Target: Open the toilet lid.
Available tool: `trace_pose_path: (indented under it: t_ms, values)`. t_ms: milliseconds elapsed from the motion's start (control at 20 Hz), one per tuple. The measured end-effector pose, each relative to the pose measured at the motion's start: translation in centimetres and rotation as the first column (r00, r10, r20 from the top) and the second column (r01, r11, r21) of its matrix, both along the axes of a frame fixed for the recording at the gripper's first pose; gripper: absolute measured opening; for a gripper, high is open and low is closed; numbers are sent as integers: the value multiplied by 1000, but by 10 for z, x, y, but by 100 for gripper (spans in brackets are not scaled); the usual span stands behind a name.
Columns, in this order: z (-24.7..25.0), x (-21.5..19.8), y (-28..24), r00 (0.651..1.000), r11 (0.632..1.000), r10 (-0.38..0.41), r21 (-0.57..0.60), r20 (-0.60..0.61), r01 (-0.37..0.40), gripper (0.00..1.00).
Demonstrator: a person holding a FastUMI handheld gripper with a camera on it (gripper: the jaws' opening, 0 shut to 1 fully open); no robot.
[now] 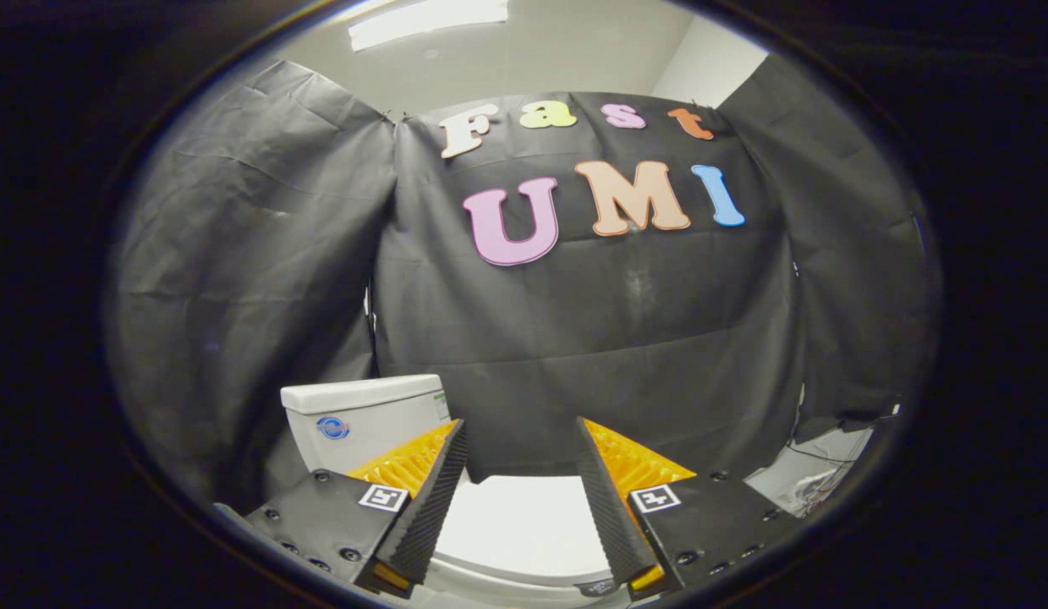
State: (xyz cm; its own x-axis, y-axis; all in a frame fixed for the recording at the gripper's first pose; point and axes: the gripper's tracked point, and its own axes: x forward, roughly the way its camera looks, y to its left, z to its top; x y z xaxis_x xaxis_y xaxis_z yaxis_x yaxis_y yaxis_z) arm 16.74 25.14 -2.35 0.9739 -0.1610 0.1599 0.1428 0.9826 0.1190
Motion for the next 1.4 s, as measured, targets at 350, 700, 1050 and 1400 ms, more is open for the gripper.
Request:
trace_pose_path:
  t_ms: [350,700,1050,1400]
  values:
    - [-3,-1,-9,999,997,-23,69,33,21,81]
    - [-14,-1,-21,997,988,-68,141,33,62,81]
    - [-46,24,-39,996,920,-78,383,-31,84,81]
    - [-66,28,-54,975,811,-202,573,89,116,74]
